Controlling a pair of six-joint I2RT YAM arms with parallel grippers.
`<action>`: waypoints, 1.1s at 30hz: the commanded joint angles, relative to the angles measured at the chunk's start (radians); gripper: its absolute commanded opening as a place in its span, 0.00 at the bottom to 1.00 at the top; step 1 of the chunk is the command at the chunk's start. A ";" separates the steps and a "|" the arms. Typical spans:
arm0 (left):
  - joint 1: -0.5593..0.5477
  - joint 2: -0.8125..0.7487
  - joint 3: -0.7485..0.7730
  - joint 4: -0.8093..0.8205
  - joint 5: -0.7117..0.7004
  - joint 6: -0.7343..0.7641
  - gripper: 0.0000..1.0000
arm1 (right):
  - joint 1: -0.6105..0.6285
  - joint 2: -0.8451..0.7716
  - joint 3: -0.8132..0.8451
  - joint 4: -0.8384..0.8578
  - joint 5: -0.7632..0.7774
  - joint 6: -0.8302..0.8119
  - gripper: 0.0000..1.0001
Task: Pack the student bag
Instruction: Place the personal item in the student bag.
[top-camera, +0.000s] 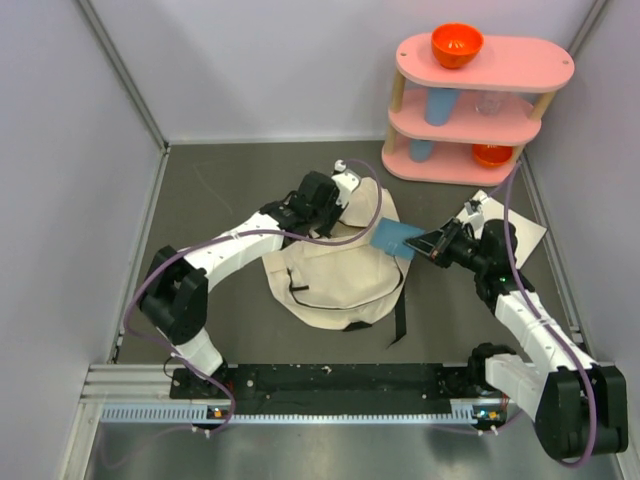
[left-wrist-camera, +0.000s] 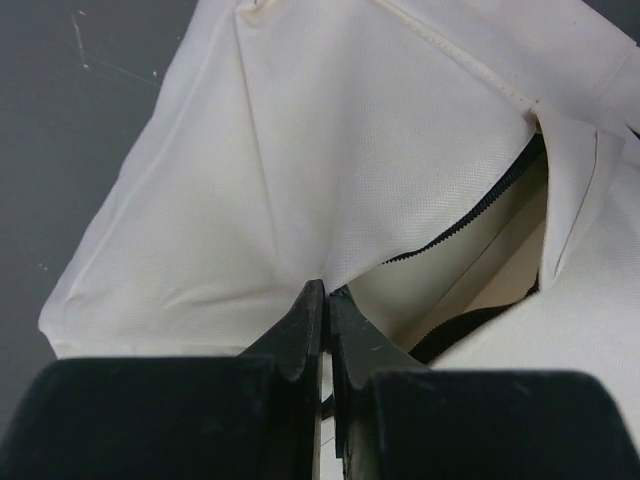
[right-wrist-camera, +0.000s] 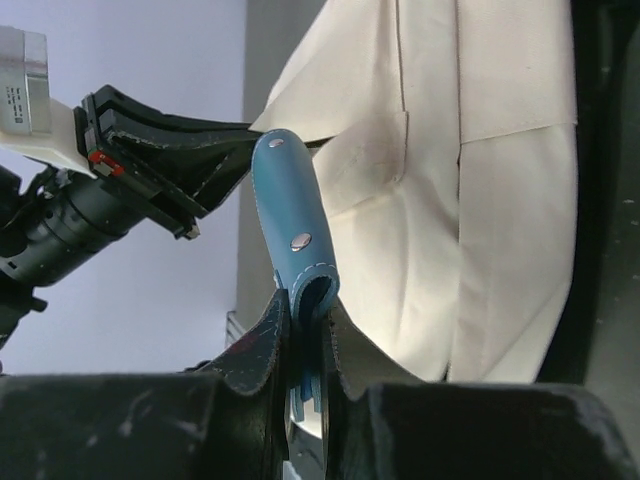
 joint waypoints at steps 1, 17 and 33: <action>0.007 -0.088 0.085 -0.032 0.024 -0.029 0.04 | 0.008 0.013 -0.001 0.156 -0.074 0.094 0.01; 0.007 -0.080 0.162 -0.127 0.139 -0.073 0.01 | 0.289 0.301 0.055 0.484 -0.002 0.284 0.00; 0.005 -0.135 0.141 -0.147 0.090 -0.130 0.00 | 0.335 0.429 0.091 0.307 0.152 0.243 0.00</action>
